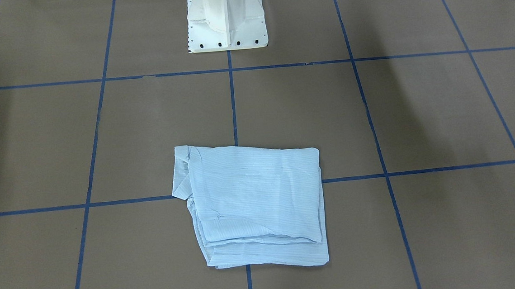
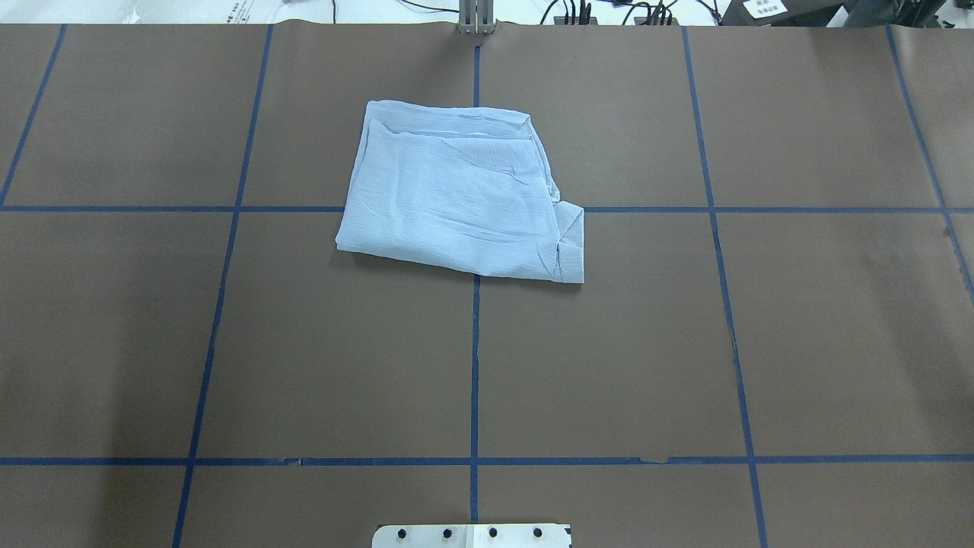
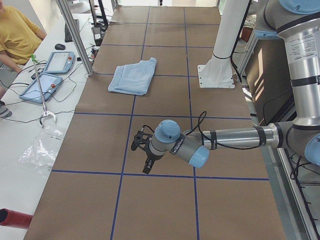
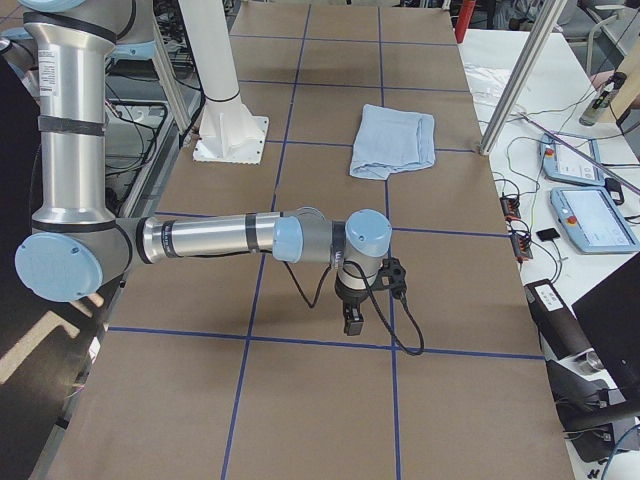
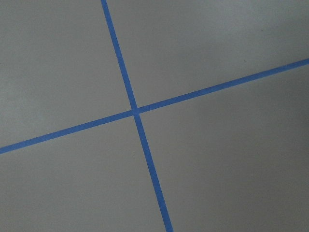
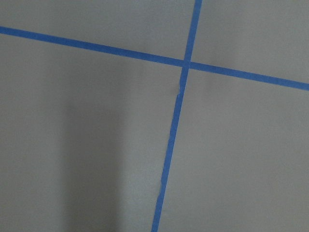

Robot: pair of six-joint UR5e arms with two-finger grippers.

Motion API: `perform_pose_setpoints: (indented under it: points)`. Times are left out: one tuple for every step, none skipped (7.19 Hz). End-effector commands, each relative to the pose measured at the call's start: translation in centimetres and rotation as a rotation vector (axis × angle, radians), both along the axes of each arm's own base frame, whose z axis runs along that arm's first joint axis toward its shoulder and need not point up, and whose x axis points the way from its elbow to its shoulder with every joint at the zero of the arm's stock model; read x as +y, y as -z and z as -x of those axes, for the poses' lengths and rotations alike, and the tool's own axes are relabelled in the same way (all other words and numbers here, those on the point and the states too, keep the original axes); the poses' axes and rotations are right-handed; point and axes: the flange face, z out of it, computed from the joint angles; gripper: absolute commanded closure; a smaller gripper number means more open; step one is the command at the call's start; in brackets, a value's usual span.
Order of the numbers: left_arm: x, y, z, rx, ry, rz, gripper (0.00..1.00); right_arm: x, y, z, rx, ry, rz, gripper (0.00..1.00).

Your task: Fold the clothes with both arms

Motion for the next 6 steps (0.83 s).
perform_pose_setpoints:
  points:
    - [-0.6, 0.3, 0.0, 0.002, 0.006, 0.004, 0.00, -0.8, 0.9, 0.1, -0.015, -0.001, -0.015, 0.00]
    - [-0.8, 0.7, 0.0, 0.003, 0.006, -0.004, 0.00, -0.3, 0.3, 0.1, -0.013, -0.002, -0.004, 0.00]
    - [-0.8, 0.9, 0.0, 0.005, 0.005, -0.008, 0.00, -0.1, 0.5, -0.2, -0.006, -0.003, -0.013, 0.00]
    - [-0.6, 1.0, -0.1, 0.025, -0.007, -0.010, 0.00, -0.1, 0.4, -0.3, -0.005, -0.008, -0.006, 0.00]
    - [-0.5, 1.1, -0.2, 0.030, -0.010, -0.018, 0.00, -0.1, 0.6, -1.0, -0.001, -0.021, -0.015, 0.00]
    - [-0.3, 1.0, -0.1, 0.028, -0.008, -0.018, 0.00, 0.0, 0.5, -1.3, 0.000, -0.032, -0.009, 0.00]
